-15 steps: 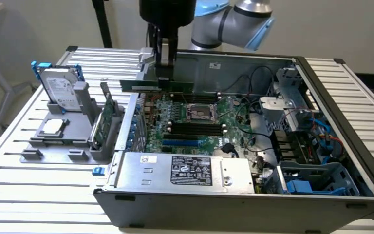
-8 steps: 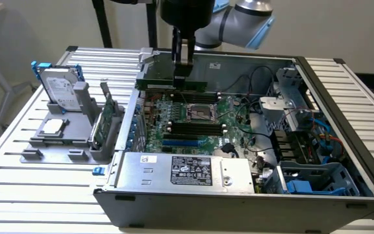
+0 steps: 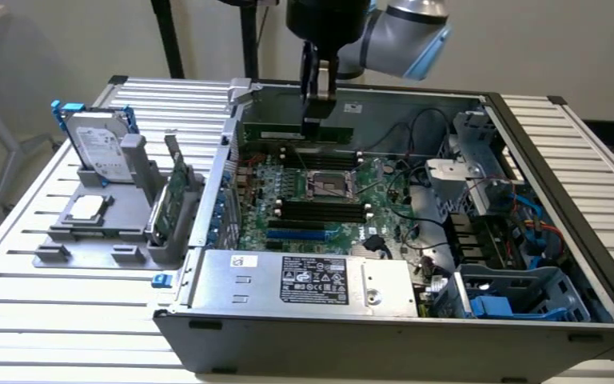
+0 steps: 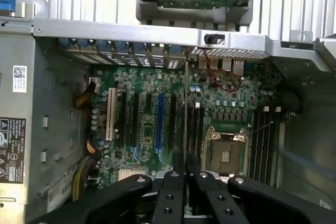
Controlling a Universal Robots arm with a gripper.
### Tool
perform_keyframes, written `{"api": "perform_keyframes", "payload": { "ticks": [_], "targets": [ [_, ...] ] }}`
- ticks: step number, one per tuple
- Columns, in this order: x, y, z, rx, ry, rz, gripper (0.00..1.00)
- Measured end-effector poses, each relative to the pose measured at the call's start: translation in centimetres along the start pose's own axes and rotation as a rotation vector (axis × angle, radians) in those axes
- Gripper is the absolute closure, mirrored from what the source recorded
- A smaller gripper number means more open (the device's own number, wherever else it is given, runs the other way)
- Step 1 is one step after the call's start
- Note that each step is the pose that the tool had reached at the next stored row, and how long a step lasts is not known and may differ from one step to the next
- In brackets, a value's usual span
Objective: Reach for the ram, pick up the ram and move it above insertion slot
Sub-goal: 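Pick up the ram and move it above insertion slot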
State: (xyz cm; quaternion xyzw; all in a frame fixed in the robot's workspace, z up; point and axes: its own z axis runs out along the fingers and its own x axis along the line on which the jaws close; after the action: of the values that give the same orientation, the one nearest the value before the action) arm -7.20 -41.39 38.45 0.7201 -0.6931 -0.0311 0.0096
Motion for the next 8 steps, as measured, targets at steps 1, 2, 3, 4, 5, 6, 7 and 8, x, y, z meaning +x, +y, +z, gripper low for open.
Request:
{"api": "perform_keyframes", "payload": {
  "ticks": [1, 2, 3, 4, 5, 6, 7, 8],
  "targets": [
    [-0.3, -0.27, 0.1, 0.0, 0.0, 0.0, 0.87],
    [-0.6, -0.54, 0.2, 0.0, -0.0001, 0.0, 0.87],
    [-0.9, -0.8, 0.3, 0.0, -0.0001, 0.0, 0.87],
    [-1.2, -1.05, 0.4, 0.0001, -0.0001, 0.0, 0.87],
    [-1.5, -1.29, 0.5, 0.0, -0.0001, 0.0, 0.87],
    [-1.8, -1.53, 0.59, 0.0, 0.0, 0.0, 0.87],
    [-2.1, -1.75, 0.68, -0.0001, 0.0001, 0.0, 0.87],
    [-2.5, -1.97, 0.77, -0.0001, 0.0, 0.0, 0.87]
  ]
}}
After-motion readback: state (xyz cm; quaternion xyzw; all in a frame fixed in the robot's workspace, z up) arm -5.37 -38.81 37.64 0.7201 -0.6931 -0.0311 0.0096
